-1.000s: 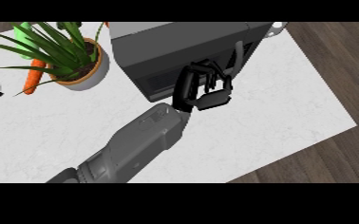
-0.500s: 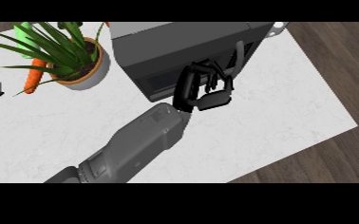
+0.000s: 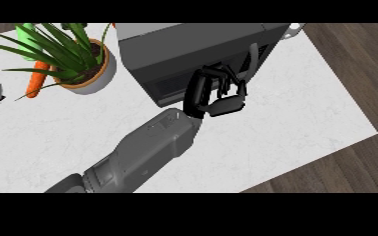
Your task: Pick up the milk, place it into the microwave and close the microwave
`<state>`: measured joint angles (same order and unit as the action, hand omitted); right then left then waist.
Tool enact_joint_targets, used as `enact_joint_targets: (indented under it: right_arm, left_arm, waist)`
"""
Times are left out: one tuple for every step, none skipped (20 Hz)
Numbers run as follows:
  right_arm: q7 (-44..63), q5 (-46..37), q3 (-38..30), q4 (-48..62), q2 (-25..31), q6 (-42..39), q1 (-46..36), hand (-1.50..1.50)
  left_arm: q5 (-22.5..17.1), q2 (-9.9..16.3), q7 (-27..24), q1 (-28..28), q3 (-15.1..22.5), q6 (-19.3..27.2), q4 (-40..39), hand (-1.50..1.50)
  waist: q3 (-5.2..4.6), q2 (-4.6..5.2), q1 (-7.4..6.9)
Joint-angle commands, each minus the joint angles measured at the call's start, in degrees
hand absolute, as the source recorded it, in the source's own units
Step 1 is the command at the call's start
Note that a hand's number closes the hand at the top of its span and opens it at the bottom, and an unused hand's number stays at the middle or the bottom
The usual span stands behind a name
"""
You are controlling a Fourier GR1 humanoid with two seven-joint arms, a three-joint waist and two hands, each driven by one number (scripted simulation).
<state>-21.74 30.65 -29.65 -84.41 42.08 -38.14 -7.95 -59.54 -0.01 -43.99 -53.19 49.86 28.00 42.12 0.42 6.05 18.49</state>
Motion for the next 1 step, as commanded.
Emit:
enact_joint_targets:
  right_arm:
    - [-0.3,0.94,-0.42,2.15,0.67,-0.97,-1.06,-1.5]
  left_arm:
    - [-1.27,0.01,1.79,-4.68,-1.78,-1.23,-4.11,1.5]
  waist:
    - [-0.13,0.73,0.36]
